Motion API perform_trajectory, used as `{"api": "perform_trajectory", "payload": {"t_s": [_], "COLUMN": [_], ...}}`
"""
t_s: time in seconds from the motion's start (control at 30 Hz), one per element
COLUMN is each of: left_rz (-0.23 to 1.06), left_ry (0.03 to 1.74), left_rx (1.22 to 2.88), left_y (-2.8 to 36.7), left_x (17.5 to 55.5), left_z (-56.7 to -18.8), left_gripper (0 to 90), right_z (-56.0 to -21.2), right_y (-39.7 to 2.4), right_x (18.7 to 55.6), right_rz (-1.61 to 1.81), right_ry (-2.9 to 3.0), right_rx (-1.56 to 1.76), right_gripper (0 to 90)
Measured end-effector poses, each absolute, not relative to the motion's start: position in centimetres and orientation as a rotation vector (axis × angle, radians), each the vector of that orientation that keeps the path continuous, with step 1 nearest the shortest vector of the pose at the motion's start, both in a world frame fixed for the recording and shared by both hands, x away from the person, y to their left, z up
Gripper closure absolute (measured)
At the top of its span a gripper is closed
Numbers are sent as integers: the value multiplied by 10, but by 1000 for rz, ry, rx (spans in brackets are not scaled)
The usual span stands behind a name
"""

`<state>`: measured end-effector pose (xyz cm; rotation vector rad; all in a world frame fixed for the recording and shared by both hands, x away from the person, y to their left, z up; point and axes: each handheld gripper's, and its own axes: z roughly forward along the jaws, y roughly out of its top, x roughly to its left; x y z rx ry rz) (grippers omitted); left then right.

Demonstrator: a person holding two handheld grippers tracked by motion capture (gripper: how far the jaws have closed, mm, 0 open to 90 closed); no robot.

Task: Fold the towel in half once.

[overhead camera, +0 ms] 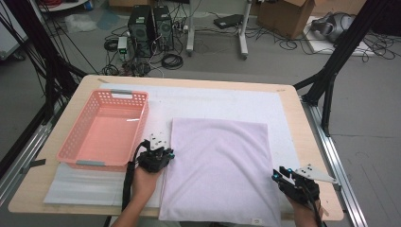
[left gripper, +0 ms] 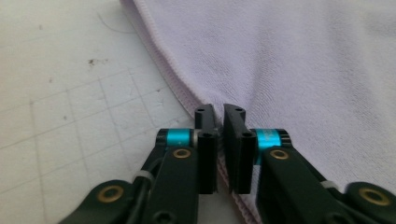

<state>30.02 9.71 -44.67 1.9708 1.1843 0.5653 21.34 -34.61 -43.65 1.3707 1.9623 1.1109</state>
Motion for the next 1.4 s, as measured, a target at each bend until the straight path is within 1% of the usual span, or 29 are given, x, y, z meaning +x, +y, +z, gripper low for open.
{"api": "perform_trajectory", "payload": {"t_s": [0.03,0.13,0.2,0.3,0.37,0.43,0.5,0.6,0.63,0.67,0.7,0.73,0.8,0.87,0.9,0.93,0.97,1.03,1.07,1.2,1.23,1.3,1.33,1.4], "left_rz": [596,596,594,523,474,447,420,394,389,388,380,380,378,376,370,369,365,353,350,338,335,327,325,317], "left_ry": [1198,1208,1206,1202,1179,1160,1148,1139,1138,1140,1142,1145,1143,1142,1144,1147,1147,1157,1158,1156,1154,1149,1149,1149], "left_rx": [1967,1939,1923,1897,1886,1874,1863,1863,1860,1860,1856,1854,1857,1861,1862,1861,1870,1865,1863,1859,1859,1856,1855,1854], "left_y": [97,99,100,106,110,114,116,118,118,118,118,118,119,118,118,118,119,118,119,120,120,121,121,121], "left_x": [299,297,295,296,295,294,294,293,293,293,294,294,294,294,295,295,296,296,296,297,297,297,297,297], "left_z": [-447,-449,-450,-450,-450,-450,-449,-450,-450,-450,-450,-451,-451,-451,-451,-451,-452,-452,-452,-452,-452,-452,-452,-452], "left_gripper": [854,851,830,672,631,620,596,588,588,587,587,587,588,588,588,588,588,589,590,590,590,590,589,587], "right_z": [-437,-436,-437,-440,-443,-444,-444,-446,-448,-450,-450,-448,-446,-446,-446,-445,-444,-440,-439,-440,-442,-449,-449,-447], "right_y": [-347,-350,-352,-354,-352,-351,-348,-340,-338,-336,-336,-336,-336,-337,-338,-338,-340,-348,-352,-349,-347,-344,-345,-345], "right_x": [213,210,209,212,215,220,226,237,242,245,247,246,245,243,243,244,248,261,275,320,329,342,344,346], "right_rz": [1109,1106,1100,1086,1084,1102,1100,1096,1057,1020,1018,988,908,908,920,942,975,1042,1080,1078,1047,1008,1016,978], "right_ry": [1961,1950,1944,1958,1980,1983,1981,2006,2020,2034,2030,2038,2008,1994,1992,2001,2002,1979,1965,1948,1952,1984,1980,1960], "right_rx": [1372,1381,1390,1414,1416,1423,1423,1426,1430,1448,1440,1436,1409,1442,1451,1442,1430,1461,1503,1535,1557,1581,1565,1560], "right_gripper": [659,656,652,668,719,742,748,747,761,794,861,881,884,880,859,784,730,691,674,649,660,750,826,871]}}
